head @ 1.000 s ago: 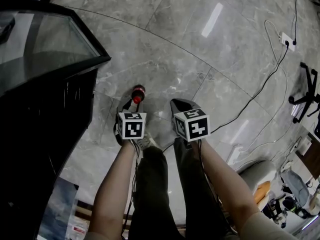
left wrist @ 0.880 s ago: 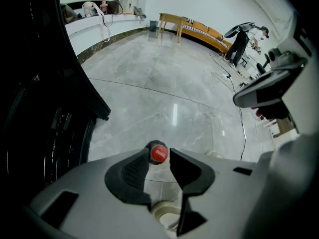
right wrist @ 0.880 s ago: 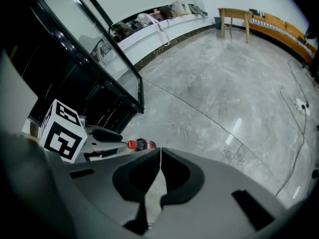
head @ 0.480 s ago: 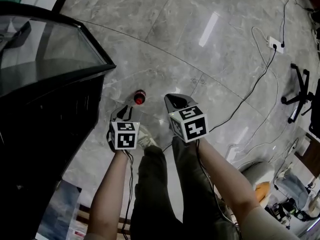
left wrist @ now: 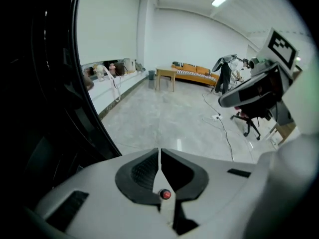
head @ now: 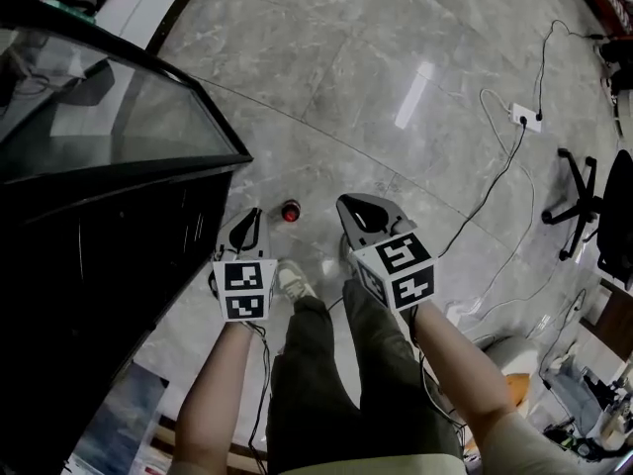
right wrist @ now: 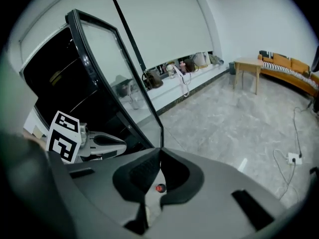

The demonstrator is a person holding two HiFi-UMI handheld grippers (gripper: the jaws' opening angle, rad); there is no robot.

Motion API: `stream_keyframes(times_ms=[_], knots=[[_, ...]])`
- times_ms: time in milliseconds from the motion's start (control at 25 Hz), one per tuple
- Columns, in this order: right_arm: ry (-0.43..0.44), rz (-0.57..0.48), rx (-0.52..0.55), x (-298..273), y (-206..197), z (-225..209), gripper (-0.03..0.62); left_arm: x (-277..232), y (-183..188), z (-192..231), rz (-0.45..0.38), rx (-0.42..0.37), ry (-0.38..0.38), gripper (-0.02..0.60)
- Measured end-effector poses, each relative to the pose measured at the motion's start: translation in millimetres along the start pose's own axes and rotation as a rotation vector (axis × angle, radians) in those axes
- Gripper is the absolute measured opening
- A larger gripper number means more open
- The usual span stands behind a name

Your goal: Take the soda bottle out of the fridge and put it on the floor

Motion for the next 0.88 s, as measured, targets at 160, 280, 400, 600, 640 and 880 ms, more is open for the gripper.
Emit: stream_keyframes(times_ms=[160,280,400,600,640,880], knots=[[-0.006,-0.075,0.028,48.2,47.9,21.5,-0.003,52.2,47.2,0.1,-0.107,0.013,0.012,0.017],[0.0,-0.13,0.047,79.6,81.5,42.2,-0.003,90.4,75.2,0.9,-0.148,-0.011,0.027,0.015],[0.008,-0.174,0.072,112.4,111.2,63.6,-0.003,131.9,102.0,-1.0,-0.183,0.036,0.016,0.014],[0.025,-0.254,0.15,163.0,162.0,101.7,-0.003,193.1,142.2,0.1,-0.276,0.045,0.025,0.011],[0.029,-0.274,0.17,171.2,170.6,108.5,-0.003,203.7,149.2,0.8,-0.294,0.042,0.026,0.011],[0.094,-0.306,0.256,238.4,211.6,160.2,-0.003,296.2,188.0,-0.5,-0.381,-0.003,0.043,0.011]])
Point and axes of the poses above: the fingertips, and each gripper's own axes: x backward along the fingers, z to its left, y out of its top, the point moved 5 cm from there along x, backward along the fingers, and after that the axes turned 2 degrees about x, right-handed, at the moved point
